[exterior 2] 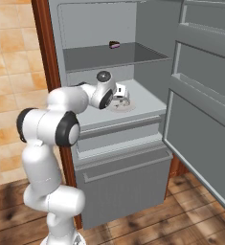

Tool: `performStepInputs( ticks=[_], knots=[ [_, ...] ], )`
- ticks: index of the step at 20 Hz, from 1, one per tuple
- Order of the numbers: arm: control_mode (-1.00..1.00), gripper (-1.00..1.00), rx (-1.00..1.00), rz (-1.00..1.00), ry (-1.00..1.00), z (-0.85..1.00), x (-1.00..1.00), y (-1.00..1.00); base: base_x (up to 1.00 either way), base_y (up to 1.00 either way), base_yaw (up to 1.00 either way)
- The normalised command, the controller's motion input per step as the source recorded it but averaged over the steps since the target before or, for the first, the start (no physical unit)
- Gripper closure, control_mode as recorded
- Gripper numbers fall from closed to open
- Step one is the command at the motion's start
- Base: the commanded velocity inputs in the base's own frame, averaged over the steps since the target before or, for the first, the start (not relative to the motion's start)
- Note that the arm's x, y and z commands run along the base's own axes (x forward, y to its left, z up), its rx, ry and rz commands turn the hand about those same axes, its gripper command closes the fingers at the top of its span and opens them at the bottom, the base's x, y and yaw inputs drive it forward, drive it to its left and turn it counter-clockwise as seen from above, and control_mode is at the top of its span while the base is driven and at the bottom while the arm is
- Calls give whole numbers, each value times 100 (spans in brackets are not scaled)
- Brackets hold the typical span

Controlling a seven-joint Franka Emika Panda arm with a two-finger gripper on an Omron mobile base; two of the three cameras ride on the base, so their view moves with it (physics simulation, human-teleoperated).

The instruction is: Retrieve the fish from the fridge and place it on the saucepan with marinade on the stove.

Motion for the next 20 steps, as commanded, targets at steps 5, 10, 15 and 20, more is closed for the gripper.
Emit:
performStepInputs(
  ticks=[5, 10, 15, 20],
  knots=[
    [-100, -100, 0, 0, 0, -9, 23, -3, 0, 0, 0],
    [-100, -100, 0, 0, 0, -10, 22, -3, 0, 0, 0],
    [-100, -100, 0, 0, 0, -12, 20, -9, 0, 0, 0],
    [-100, -100, 0, 0, 0, -10, 21, -9, 0, 0, 0]
  ],
)
